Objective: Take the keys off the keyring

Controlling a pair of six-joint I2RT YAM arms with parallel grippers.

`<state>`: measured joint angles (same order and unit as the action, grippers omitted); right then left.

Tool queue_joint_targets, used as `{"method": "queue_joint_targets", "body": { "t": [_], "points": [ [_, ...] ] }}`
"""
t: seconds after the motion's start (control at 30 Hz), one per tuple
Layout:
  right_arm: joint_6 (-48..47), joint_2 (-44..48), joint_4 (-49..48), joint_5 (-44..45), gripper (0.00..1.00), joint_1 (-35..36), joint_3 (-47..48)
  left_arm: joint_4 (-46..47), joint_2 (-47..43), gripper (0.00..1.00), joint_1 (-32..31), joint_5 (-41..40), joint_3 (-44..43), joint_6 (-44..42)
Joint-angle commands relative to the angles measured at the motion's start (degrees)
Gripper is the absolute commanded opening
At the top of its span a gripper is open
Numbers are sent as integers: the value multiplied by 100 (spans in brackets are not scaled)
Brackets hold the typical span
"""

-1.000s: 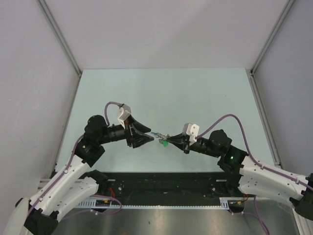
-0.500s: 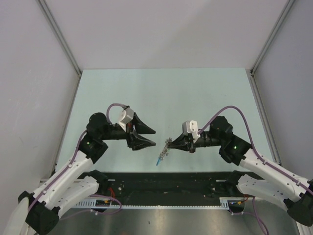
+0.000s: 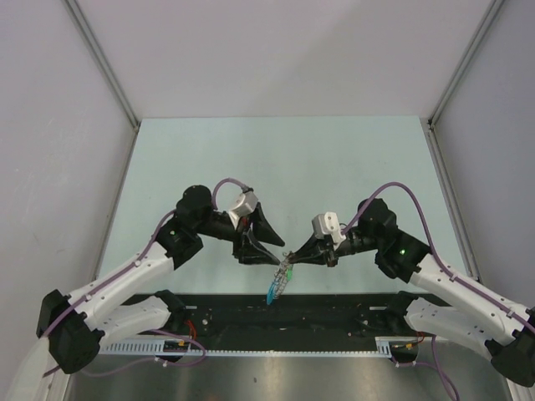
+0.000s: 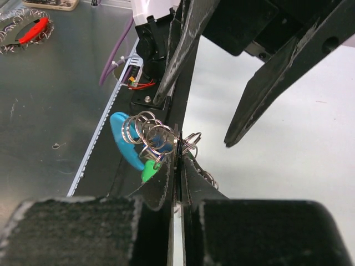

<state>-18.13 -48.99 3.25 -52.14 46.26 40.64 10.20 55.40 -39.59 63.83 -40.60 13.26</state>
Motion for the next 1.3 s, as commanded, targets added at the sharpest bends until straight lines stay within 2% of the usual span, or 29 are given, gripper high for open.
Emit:
{"method": "queue_joint_targets", "body": {
  "t": [0.0,0.17,0.27,0.47,0.6,1.03,1.27],
  "points": [
    [-33,162,-184,-147,0,-29,304,97,260,58,-171,235,-299,-157],
    [2,153,-254,-156,0,-38,313,-123,516,55,-224,287,-431,-253],
    [-24,144,-254,-104,0,-38,304,-176,586,48,-233,331,-493,-245],
    [-77,153,-105,107,0,-47,304,-404,534,23,-242,297,-493,-350],
    [-33,162,-26,327,0,-56,304,-545,446,1,-242,77,-519,-341],
    [-42,39,-271,898,0,-82,313,-818,-151,0,-242,-406,-282,-403],
    [-32,-154,-597,715,0,-73,304,-616,-468,0,-242,-714,-98,-289]
  ]
}}
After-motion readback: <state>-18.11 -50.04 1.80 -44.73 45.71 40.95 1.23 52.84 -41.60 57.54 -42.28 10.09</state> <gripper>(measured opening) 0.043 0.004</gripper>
